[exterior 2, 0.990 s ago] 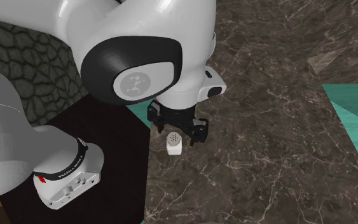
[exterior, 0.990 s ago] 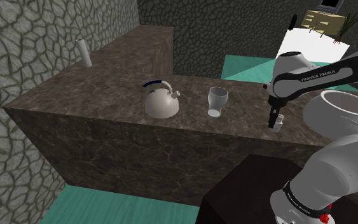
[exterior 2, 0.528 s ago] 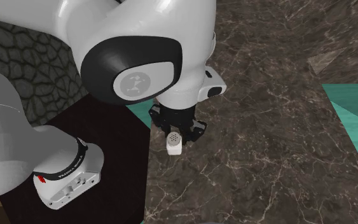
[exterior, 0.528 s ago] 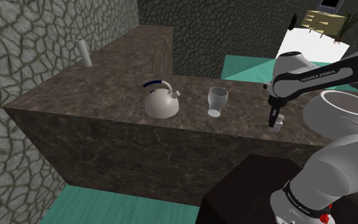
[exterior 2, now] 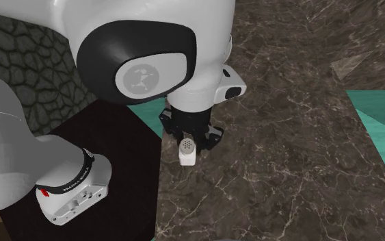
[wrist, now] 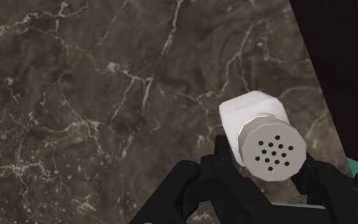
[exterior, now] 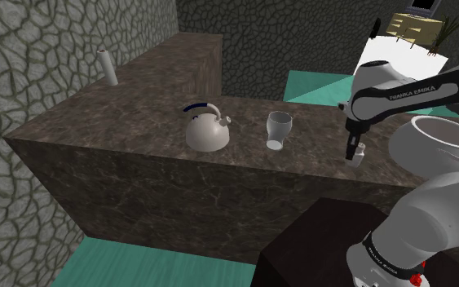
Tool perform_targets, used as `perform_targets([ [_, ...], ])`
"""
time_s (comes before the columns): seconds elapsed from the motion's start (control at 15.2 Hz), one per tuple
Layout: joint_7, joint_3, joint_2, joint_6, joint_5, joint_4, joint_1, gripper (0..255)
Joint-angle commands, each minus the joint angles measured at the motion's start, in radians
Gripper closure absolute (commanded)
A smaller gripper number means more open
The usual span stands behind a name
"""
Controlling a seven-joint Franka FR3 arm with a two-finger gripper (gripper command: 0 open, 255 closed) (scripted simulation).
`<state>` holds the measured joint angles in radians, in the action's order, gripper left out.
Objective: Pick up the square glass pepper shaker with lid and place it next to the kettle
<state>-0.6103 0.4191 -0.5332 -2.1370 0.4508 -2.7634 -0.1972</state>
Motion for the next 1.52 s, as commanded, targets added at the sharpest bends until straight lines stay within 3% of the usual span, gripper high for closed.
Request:
perform_targets([
  [0.0,-0.005,-0.007,-0.023,0.036,-0.006,0.012,0.000,255],
  [1.45,-0.057,-0.085,-0.151,0.375,-0.077,0.227,0.014,255],
])
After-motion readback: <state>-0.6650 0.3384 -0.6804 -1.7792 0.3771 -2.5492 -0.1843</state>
